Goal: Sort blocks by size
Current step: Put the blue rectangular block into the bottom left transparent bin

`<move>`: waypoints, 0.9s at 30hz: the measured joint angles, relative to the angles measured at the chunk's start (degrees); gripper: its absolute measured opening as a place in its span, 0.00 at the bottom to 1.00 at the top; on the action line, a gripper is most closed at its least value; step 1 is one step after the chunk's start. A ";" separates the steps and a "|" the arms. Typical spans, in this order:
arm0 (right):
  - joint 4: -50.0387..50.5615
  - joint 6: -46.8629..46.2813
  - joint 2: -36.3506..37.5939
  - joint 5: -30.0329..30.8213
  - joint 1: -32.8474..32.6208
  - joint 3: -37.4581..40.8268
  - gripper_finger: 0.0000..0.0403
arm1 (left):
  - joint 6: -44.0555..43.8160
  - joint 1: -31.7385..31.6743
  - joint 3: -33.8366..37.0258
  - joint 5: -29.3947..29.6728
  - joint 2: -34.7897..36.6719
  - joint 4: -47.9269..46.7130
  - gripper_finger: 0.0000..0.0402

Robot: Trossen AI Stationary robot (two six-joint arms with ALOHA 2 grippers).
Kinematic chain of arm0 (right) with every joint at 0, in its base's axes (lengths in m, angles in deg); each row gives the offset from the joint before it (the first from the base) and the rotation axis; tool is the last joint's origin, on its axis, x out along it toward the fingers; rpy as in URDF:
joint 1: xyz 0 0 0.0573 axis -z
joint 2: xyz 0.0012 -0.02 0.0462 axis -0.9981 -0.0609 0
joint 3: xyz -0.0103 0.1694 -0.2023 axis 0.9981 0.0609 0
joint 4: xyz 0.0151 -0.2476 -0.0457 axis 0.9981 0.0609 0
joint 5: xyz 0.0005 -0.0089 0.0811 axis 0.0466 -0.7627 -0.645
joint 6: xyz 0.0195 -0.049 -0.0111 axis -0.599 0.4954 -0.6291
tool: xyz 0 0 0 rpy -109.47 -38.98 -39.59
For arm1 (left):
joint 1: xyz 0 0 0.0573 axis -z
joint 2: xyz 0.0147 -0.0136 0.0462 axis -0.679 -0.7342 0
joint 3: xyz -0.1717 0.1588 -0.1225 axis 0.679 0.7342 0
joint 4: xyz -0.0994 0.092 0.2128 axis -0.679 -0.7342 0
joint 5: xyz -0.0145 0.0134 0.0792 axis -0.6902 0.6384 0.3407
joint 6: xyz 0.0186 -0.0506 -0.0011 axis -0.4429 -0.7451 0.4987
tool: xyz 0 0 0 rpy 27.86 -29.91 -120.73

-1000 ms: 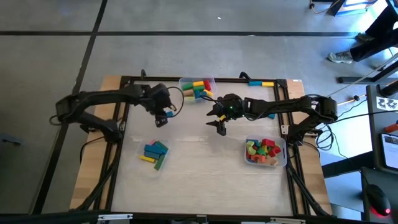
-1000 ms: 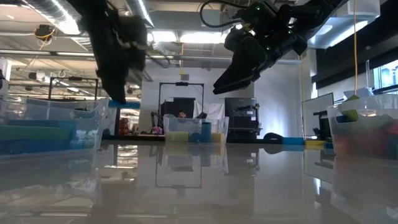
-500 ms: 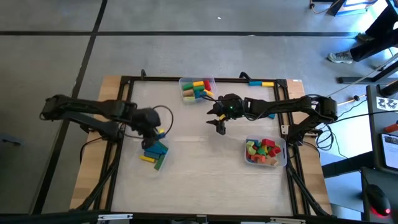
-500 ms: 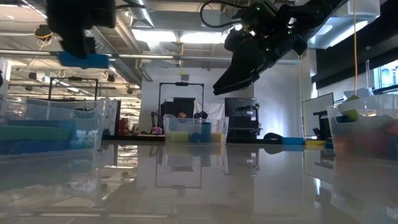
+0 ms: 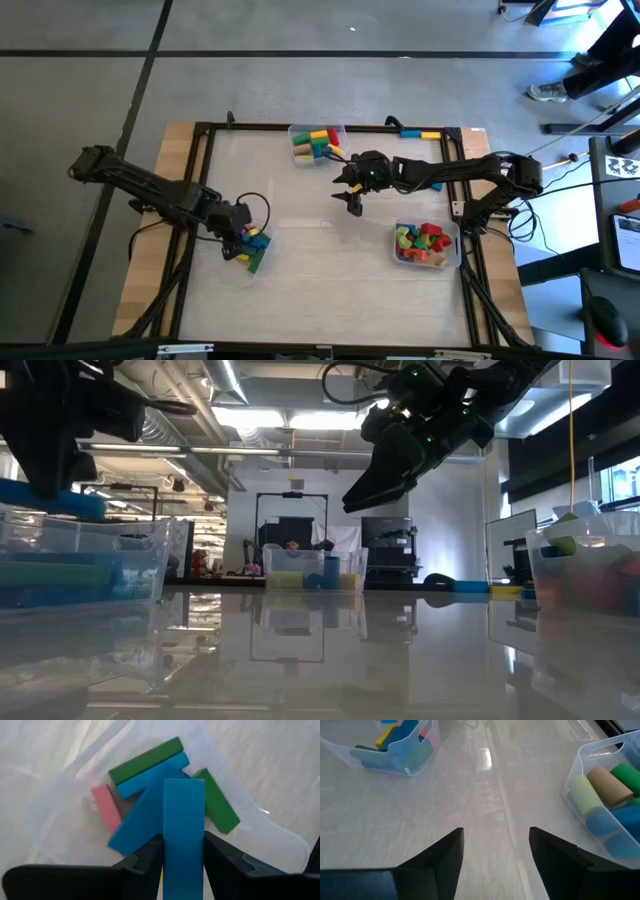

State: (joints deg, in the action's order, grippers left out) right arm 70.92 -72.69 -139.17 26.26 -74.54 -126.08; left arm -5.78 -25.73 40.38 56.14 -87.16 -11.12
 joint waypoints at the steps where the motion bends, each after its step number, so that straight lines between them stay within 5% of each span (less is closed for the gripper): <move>1: 0.00 0.00 0.00 -0.02 0.00 0.00 0.56 | 0.14 -0.02 0.49 0.04 0.00 1.04 0.31; 8: 4.52 0.06 2.52 4.19 0.02 -0.18 0.56 | 4.70 -1.84 3.92 0.98 0.00 9.31 0.32; 17: 27.07 -0.89 11.01 13.26 0.02 -5.12 0.56 | 2.55 -2.21 7.37 0.74 0.00 10.00 0.51; 27: 51.67 -15.93 17.36 32.80 1.97 -8.44 0.56 | 6.83 -2.18 5.77 2.56 0.20 16.26 0.53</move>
State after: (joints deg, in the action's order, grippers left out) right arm 122.59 -88.62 -121.81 59.05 -72.57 -134.52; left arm 1.05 -27.91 46.15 58.70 -86.96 5.15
